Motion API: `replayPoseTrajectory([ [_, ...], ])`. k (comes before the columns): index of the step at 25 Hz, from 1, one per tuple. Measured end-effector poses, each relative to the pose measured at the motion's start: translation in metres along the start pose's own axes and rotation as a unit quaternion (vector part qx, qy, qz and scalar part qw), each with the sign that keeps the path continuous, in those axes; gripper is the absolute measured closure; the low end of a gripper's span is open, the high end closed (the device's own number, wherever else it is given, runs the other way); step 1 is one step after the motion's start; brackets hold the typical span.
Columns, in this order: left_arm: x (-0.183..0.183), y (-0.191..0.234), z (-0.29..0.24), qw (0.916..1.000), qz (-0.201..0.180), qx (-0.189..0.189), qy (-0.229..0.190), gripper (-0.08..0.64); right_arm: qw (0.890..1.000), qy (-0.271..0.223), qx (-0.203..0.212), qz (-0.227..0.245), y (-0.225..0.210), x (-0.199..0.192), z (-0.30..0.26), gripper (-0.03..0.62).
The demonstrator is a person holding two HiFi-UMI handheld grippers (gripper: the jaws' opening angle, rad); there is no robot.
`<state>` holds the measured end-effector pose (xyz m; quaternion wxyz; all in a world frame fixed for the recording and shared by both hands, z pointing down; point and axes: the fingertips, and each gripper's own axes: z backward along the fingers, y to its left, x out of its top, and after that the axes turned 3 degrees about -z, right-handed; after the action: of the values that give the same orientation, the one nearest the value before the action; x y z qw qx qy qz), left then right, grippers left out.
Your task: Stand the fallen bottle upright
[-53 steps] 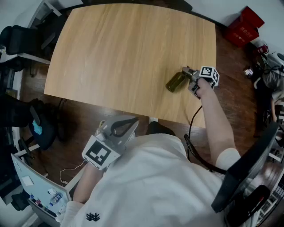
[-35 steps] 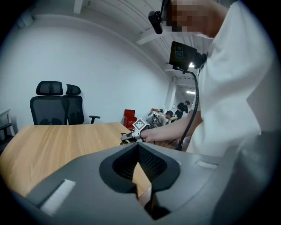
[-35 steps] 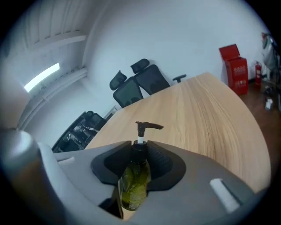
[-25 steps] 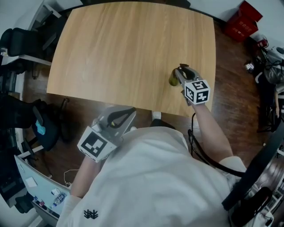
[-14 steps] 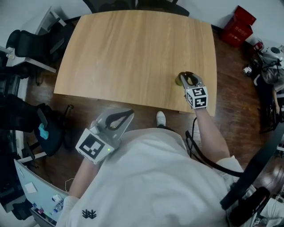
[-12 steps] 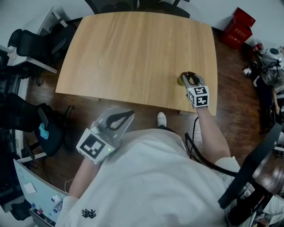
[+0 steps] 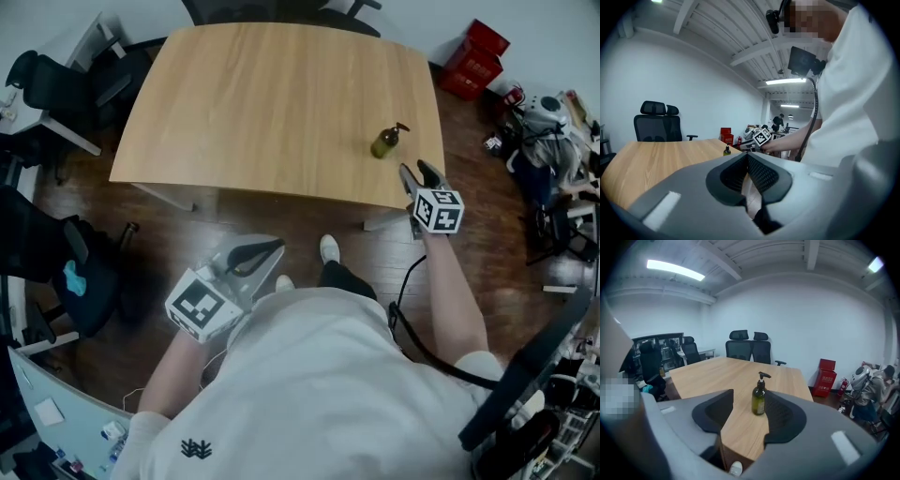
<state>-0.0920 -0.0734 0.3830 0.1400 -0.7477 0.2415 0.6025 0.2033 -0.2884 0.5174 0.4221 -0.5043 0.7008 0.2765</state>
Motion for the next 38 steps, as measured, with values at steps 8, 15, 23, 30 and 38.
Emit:
replayPoseTrajectory([
  [8,-0.017,-0.03,0.008,0.9999,0.009,0.001,-0.007,0.56,0.999,0.0,0.04,0.005,0.058,-0.016,0.132,0.38],
  [15,-0.022,-0.092,0.01,0.9997,0.016,0.015,-0.009,0.56,0.995,-0.026,0.092,0.002,0.092,-0.037,0.234,0.38],
  [23,-0.034,-0.209,0.036,0.9986,0.024,0.047,-0.008,0.56,0.989,-0.035,0.141,-0.001,0.128,-0.104,0.359,0.38],
  [30,-0.037,-0.267,0.065,0.9992,0.029,0.026,0.009,0.56,0.988,-0.045,0.143,0.019,0.154,-0.115,0.428,0.38],
  [38,-0.022,-0.278,0.084,0.9997,-0.008,-0.022,-0.003,0.56,0.993,-0.054,0.105,-0.009,0.184,-0.123,0.464,0.377],
])
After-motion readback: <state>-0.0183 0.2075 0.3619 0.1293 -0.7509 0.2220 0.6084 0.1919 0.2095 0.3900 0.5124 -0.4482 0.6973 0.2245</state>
